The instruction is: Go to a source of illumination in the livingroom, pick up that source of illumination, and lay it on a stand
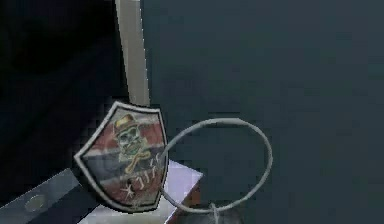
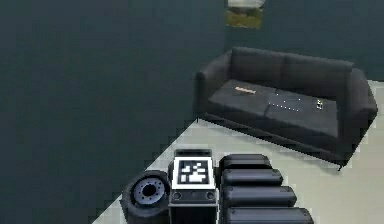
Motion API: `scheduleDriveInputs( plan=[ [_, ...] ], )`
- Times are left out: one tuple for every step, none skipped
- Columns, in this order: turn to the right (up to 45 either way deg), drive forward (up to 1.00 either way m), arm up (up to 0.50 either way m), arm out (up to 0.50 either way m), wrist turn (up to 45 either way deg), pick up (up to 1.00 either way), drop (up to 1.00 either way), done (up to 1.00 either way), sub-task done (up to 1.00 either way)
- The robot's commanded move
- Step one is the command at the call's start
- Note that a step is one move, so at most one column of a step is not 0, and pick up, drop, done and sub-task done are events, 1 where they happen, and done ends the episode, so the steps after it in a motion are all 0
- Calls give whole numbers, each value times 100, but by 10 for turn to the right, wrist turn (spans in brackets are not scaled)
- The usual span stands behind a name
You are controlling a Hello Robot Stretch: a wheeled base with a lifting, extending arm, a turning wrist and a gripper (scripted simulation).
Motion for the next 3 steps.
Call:
scheduleDriveInputs(
  plan=[
    [-450, 0, 0, 0, 0, 0, 0, 0, 0],
    [-450, 0, 0, 0, 0, 0, 0, 0, 0],
    [-120, 0, 0, 0, 0, 0, 0, 0, 0]
  ],
)
